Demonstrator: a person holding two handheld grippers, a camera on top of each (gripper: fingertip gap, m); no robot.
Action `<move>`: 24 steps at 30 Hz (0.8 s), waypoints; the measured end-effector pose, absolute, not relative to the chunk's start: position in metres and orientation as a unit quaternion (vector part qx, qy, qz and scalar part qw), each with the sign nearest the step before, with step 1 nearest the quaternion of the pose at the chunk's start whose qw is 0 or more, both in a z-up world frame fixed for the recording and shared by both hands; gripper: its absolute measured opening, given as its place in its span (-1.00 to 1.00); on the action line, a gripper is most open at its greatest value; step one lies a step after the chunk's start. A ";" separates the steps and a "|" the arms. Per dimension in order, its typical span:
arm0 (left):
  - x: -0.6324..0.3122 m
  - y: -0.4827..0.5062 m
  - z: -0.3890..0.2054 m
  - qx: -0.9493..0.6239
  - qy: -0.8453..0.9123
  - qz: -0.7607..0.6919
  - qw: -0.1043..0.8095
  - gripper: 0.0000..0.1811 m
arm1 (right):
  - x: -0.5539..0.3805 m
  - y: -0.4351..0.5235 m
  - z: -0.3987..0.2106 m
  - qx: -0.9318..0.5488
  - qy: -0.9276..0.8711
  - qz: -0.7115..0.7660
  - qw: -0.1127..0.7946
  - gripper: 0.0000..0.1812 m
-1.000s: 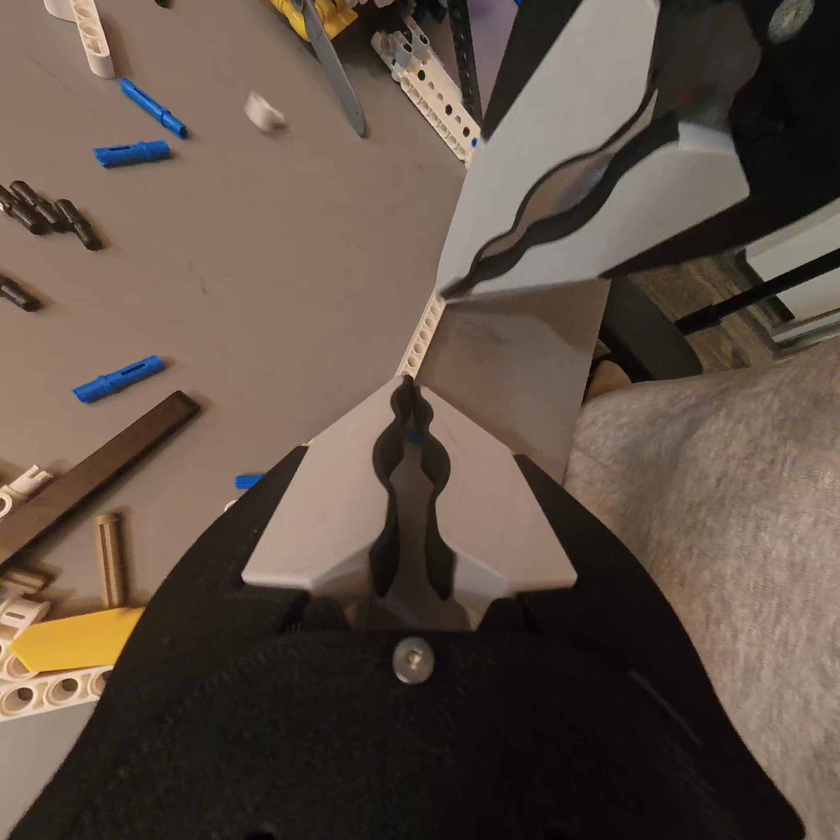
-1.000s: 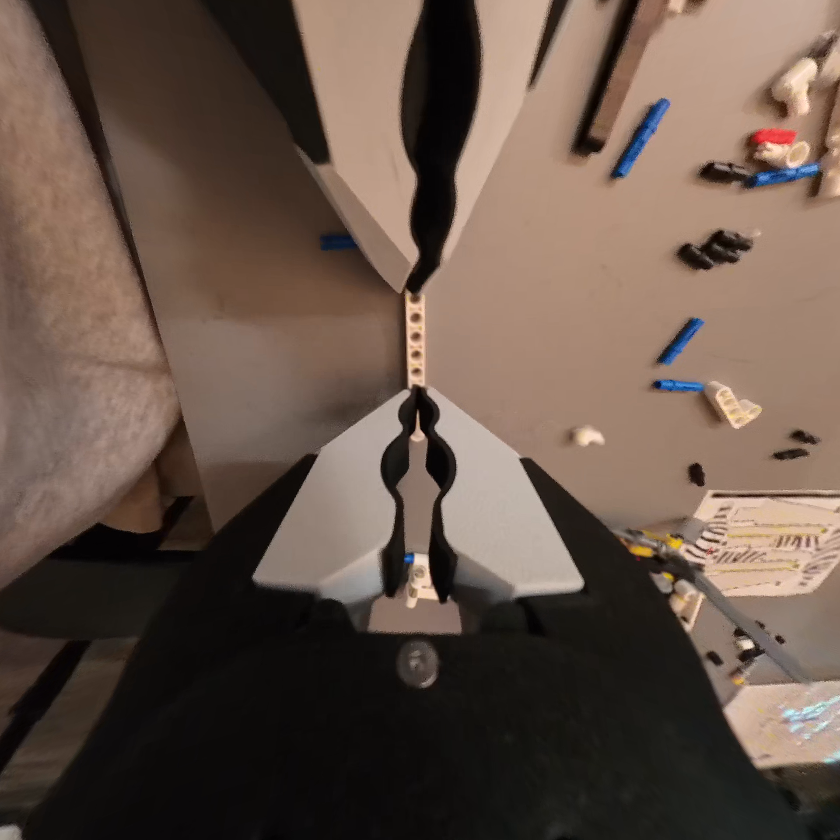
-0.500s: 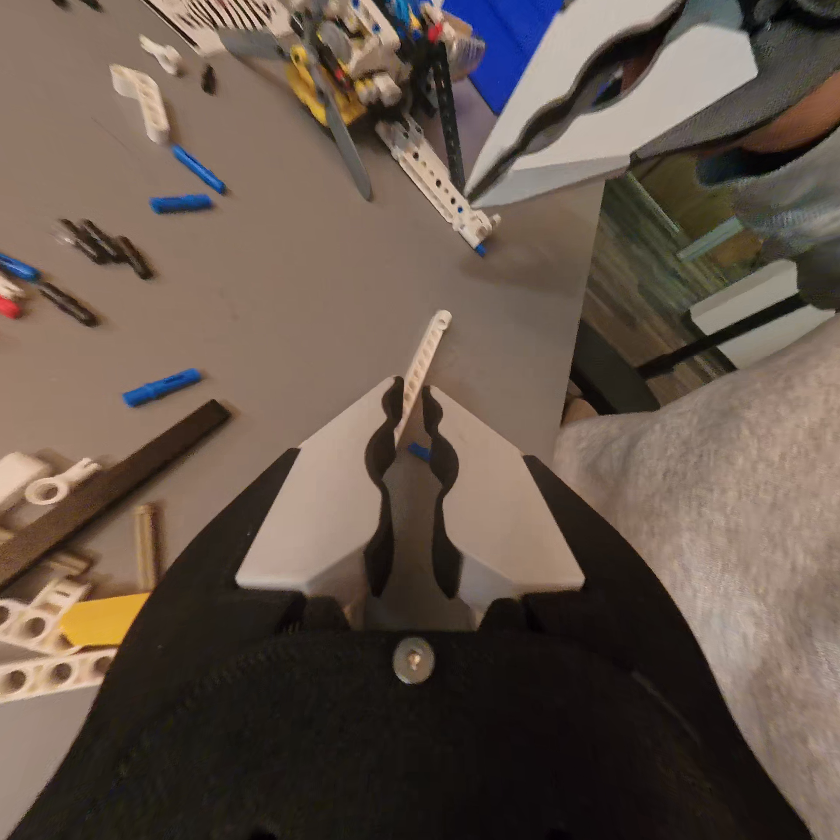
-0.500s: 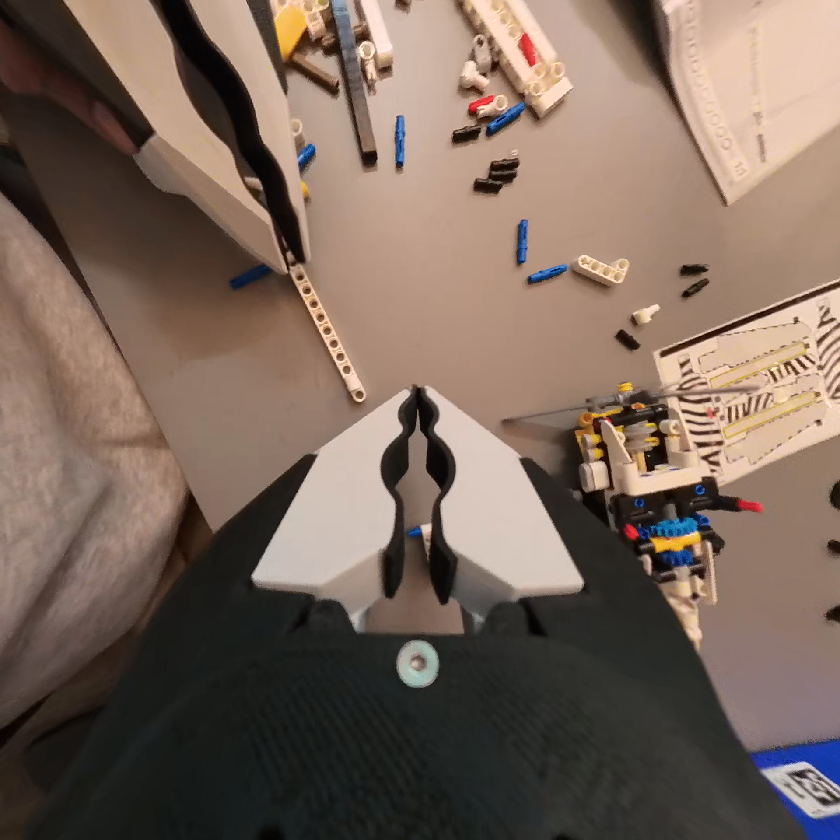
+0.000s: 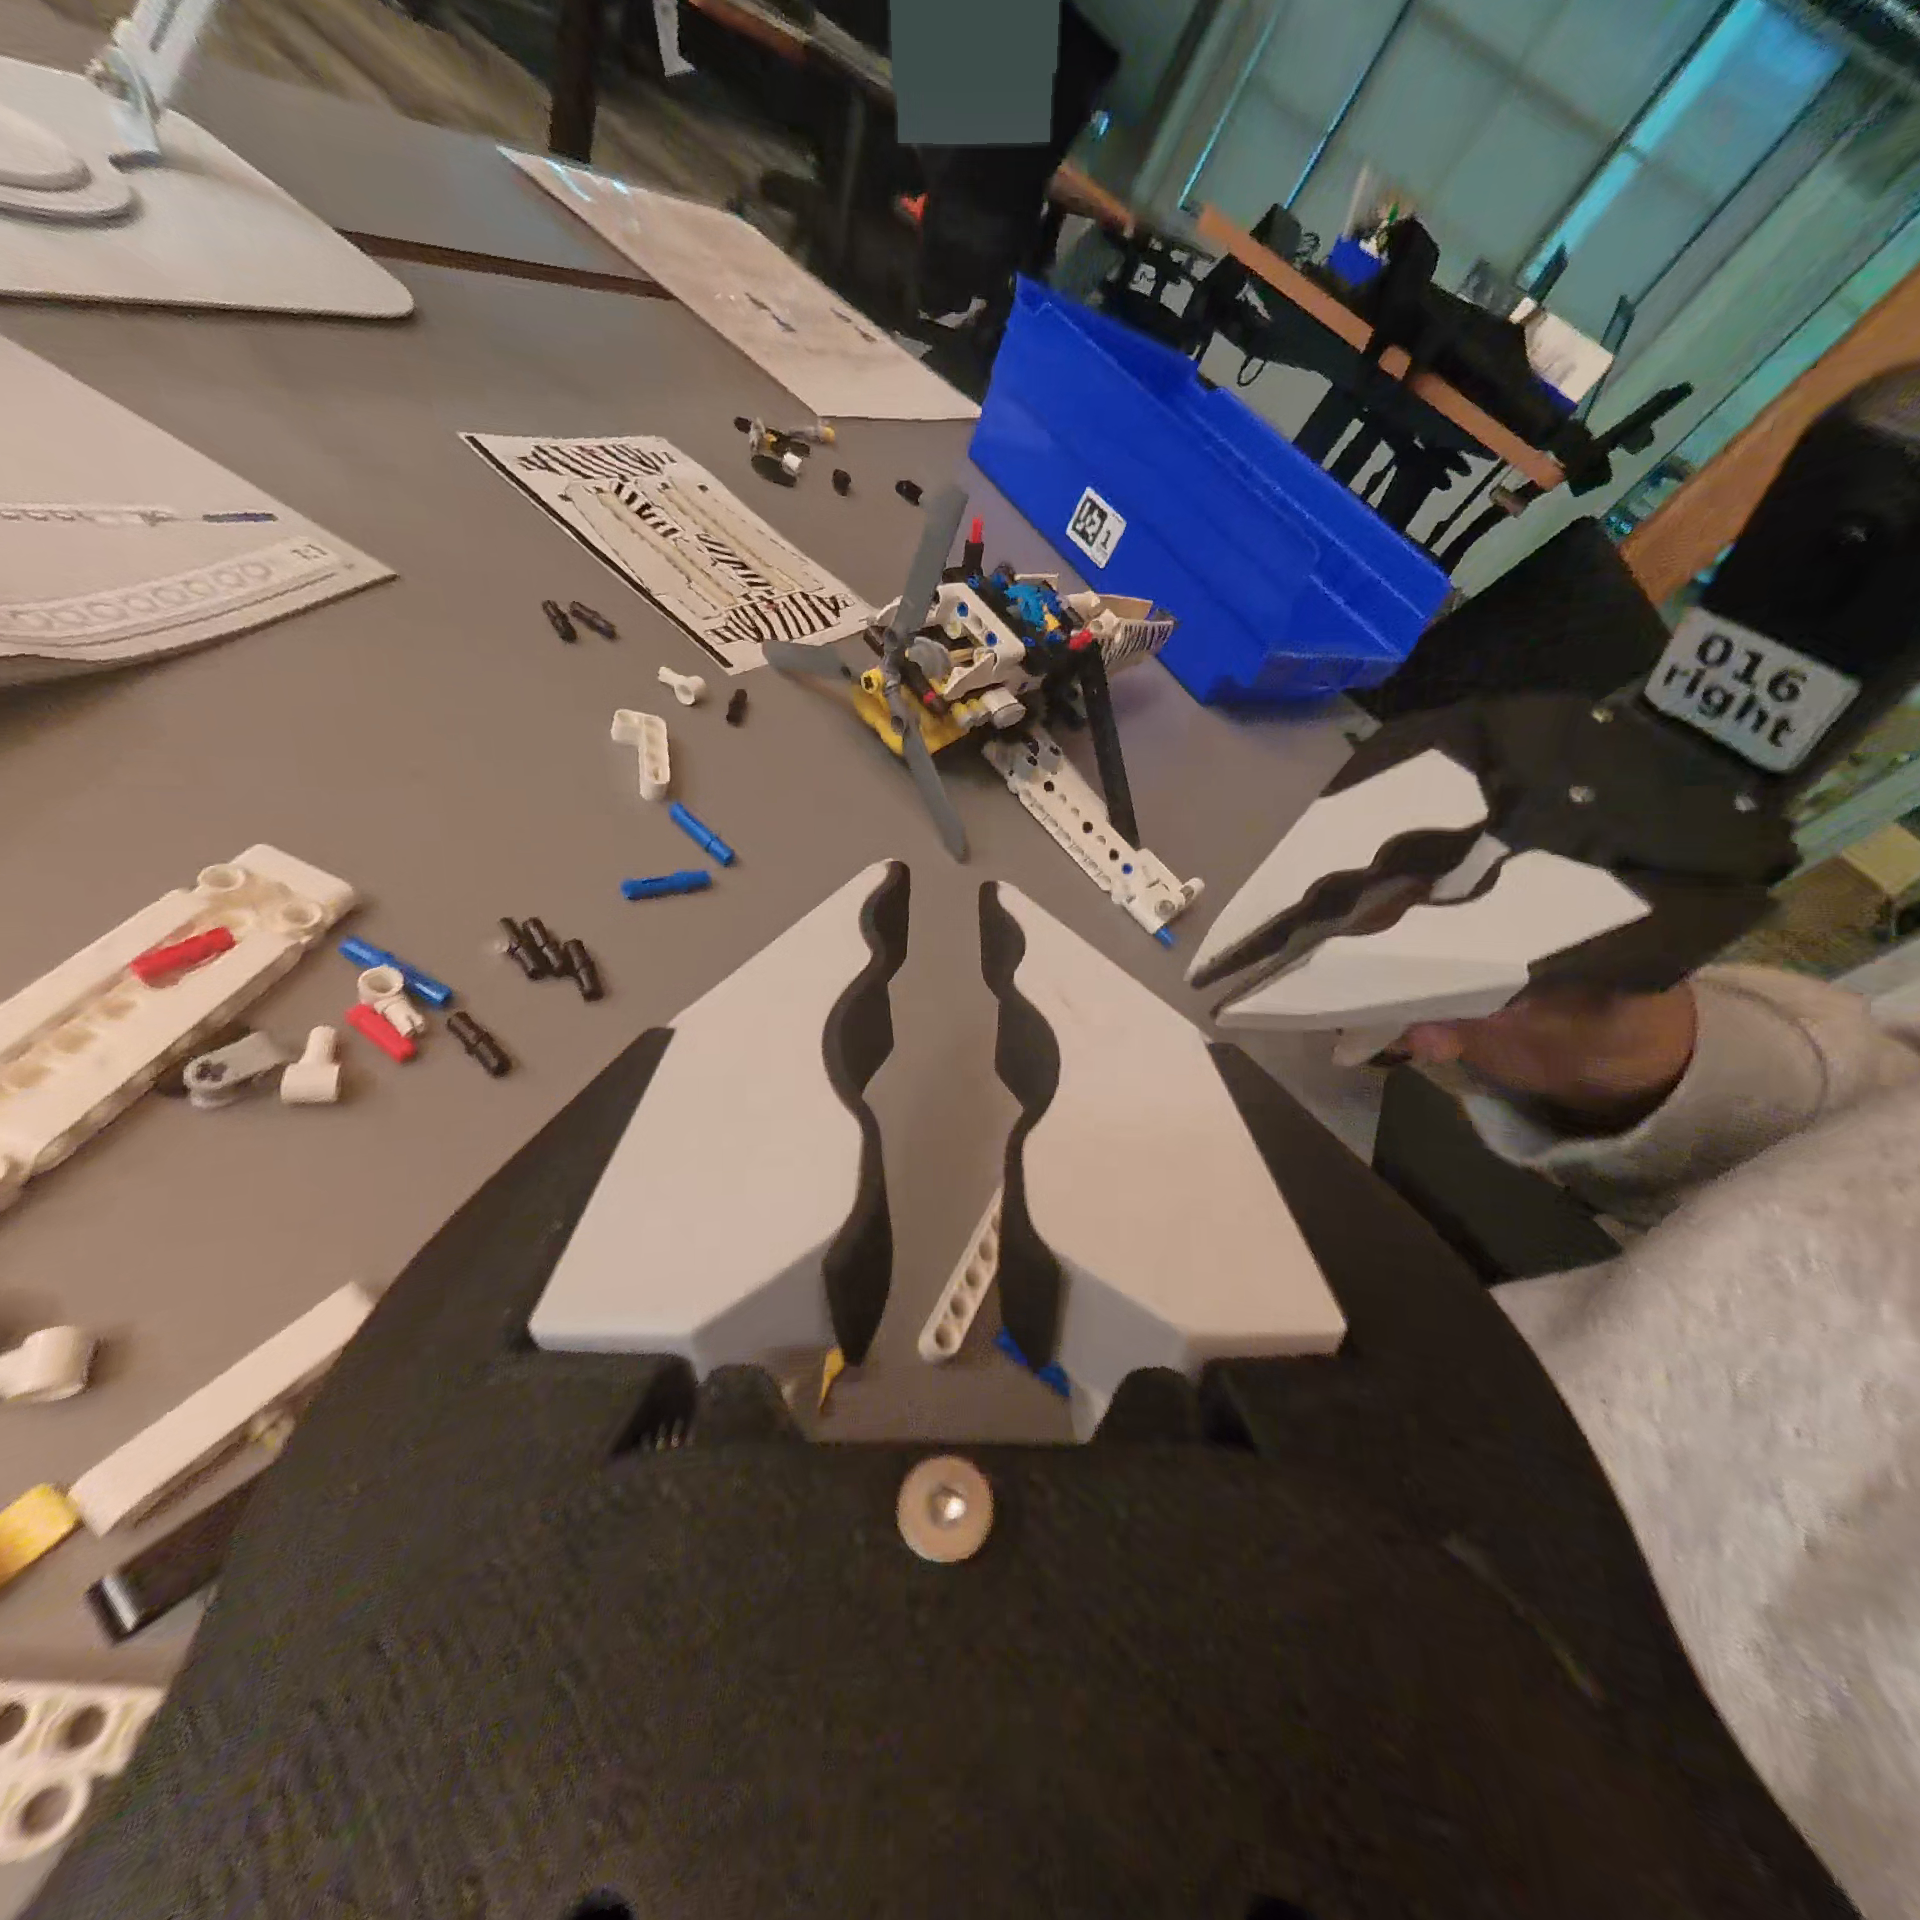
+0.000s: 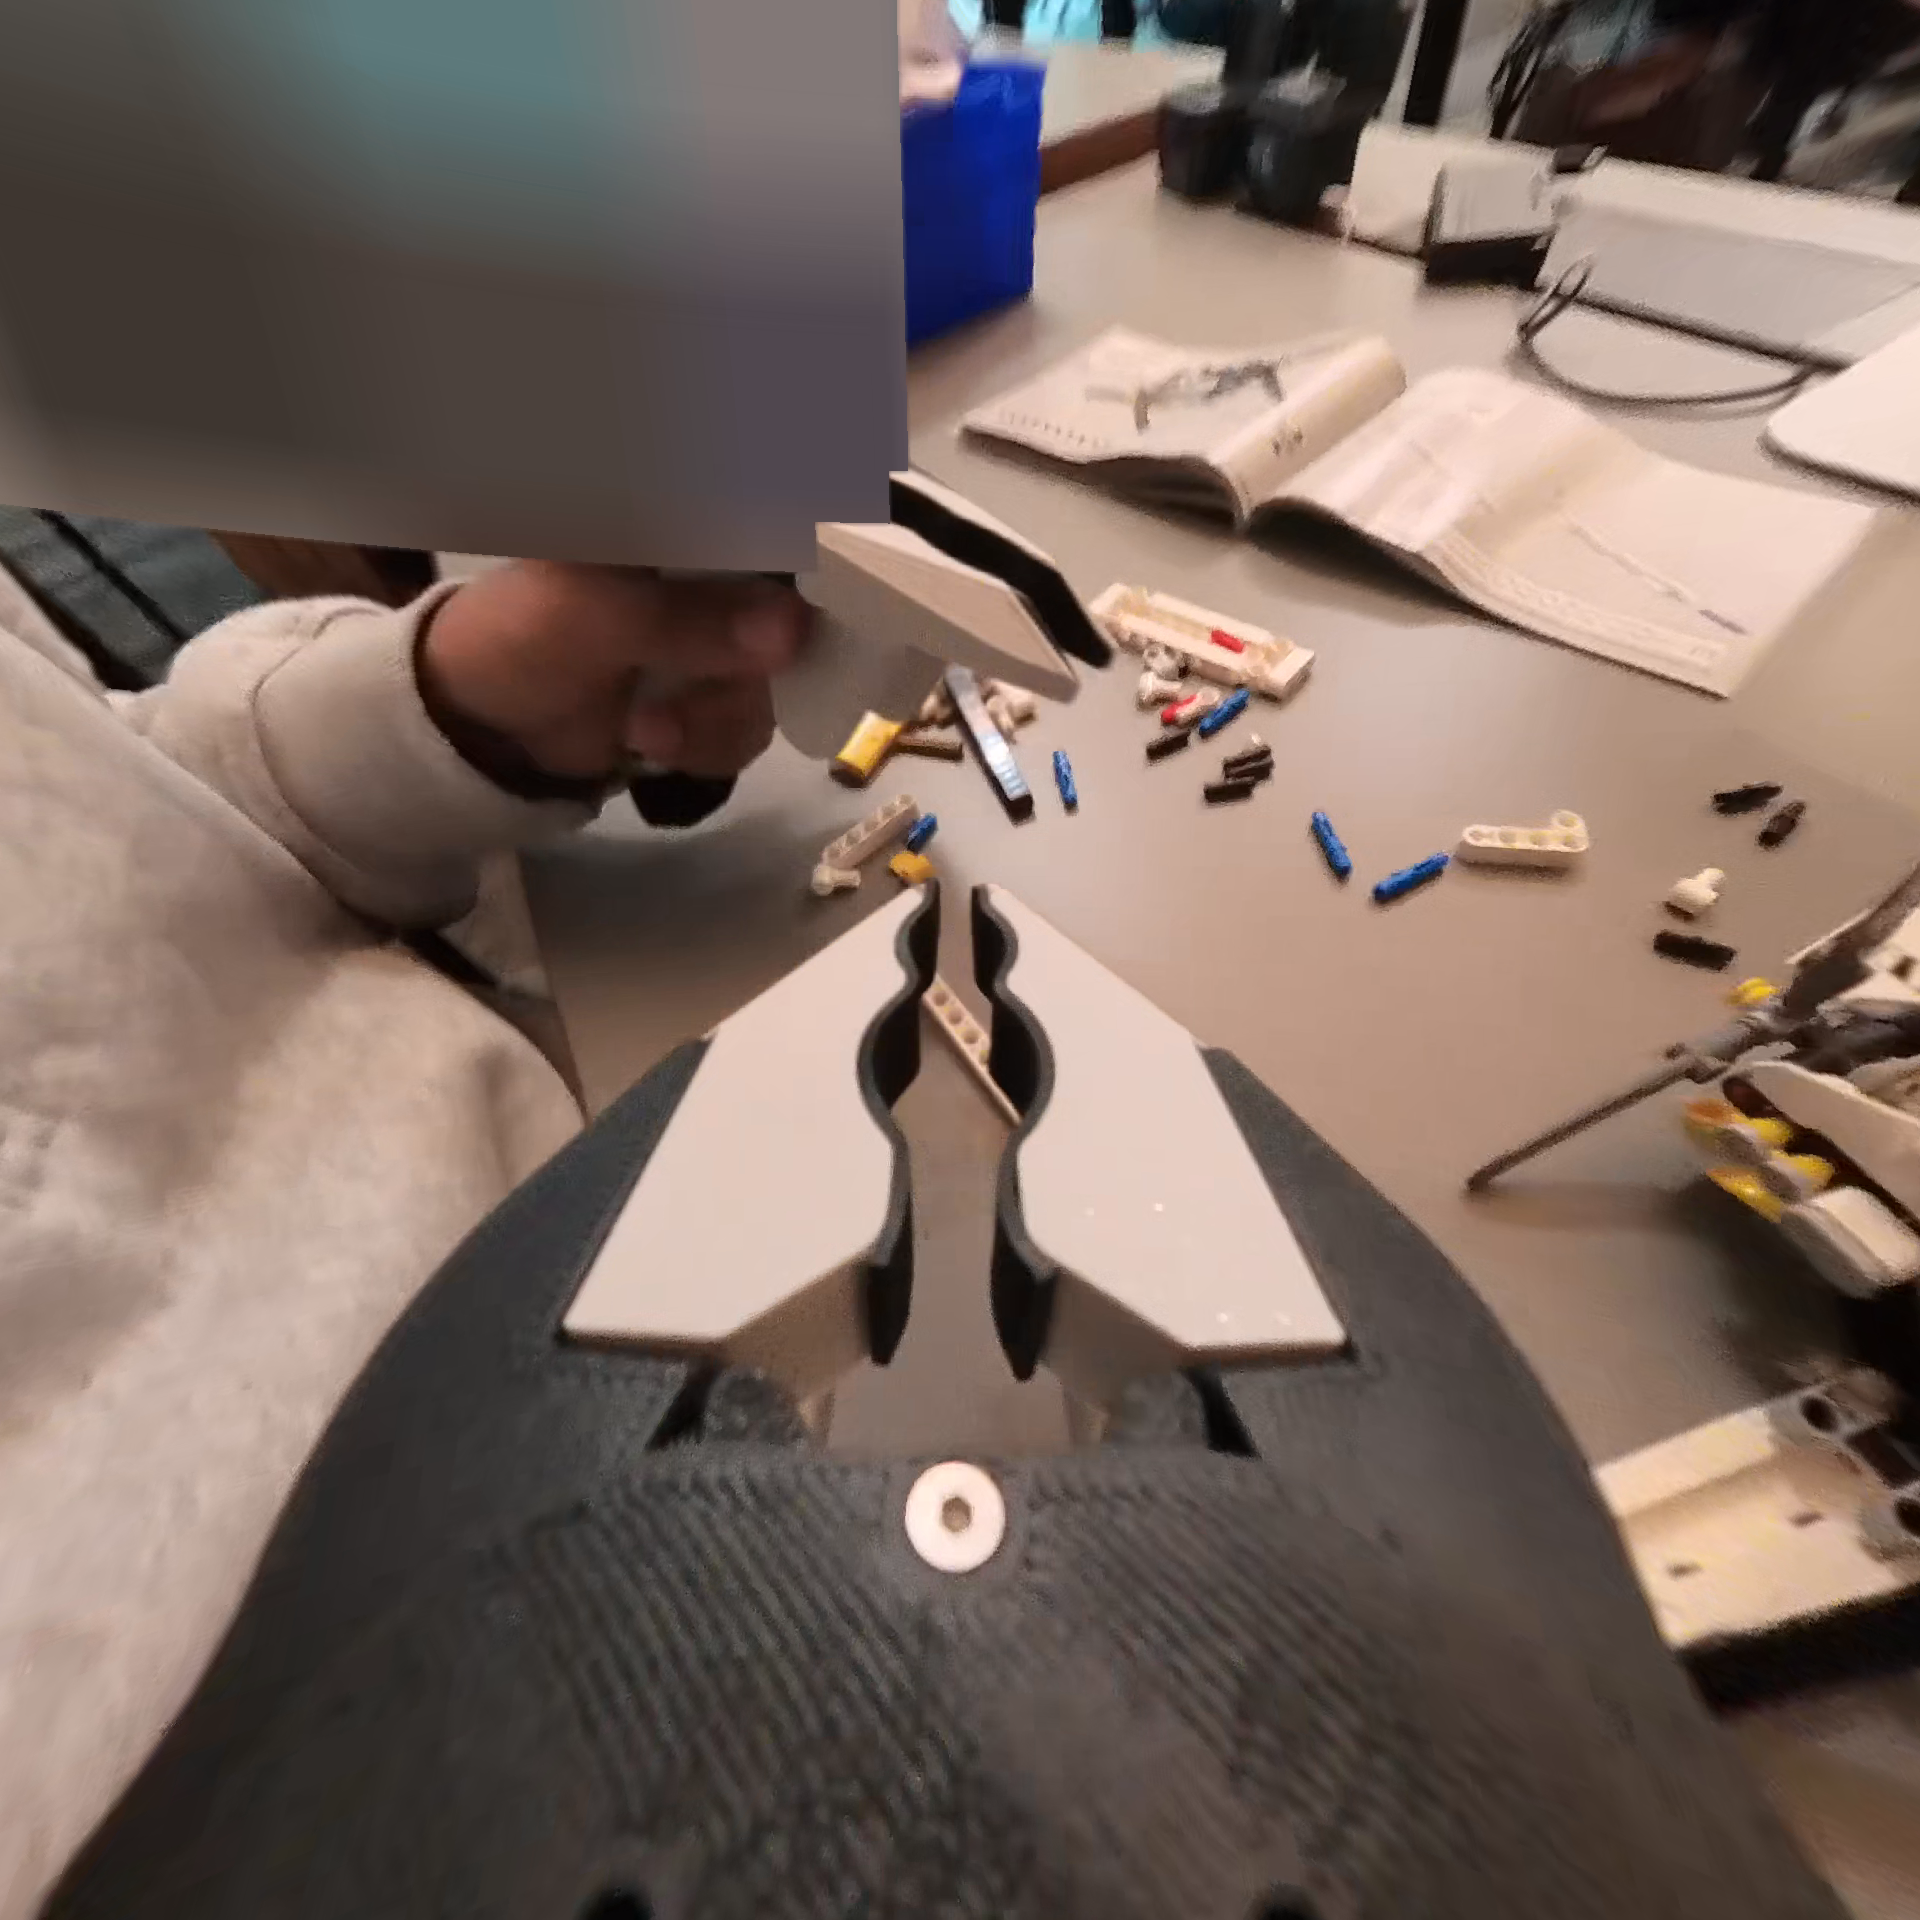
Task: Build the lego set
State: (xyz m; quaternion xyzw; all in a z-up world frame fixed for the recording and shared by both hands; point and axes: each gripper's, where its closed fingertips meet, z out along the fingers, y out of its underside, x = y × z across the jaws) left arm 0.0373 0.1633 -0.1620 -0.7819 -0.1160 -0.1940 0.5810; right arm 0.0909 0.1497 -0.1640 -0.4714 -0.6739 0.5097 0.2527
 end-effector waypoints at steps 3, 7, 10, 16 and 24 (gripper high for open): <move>0.038 0.177 -0.165 -0.794 -0.102 -0.172 0.574 -0.90 | 0.088 0.161 -0.171 -0.478 -0.642 0.515 0.306 -0.94; 0.045 0.199 -0.160 -0.803 -0.072 -0.159 0.570 -0.90 | 0.091 0.179 -0.160 -0.486 -0.590 0.555 0.329 -0.89; 0.044 0.211 -0.163 -0.815 -0.055 -0.132 0.561 -0.91 | 0.094 0.189 -0.152 -0.487 -0.558 0.584 0.331 -0.87; 0.033 0.228 -0.168 -0.827 -0.067 -0.115 0.546 -0.90 | 0.095 0.182 -0.143 -0.467 -0.539 0.639 0.289 -0.86; 0.018 0.251 -0.170 -0.841 -0.075 -0.087 0.528 -0.89 | 0.103 0.198 -0.129 -0.462 -0.481 0.687 0.288 -0.83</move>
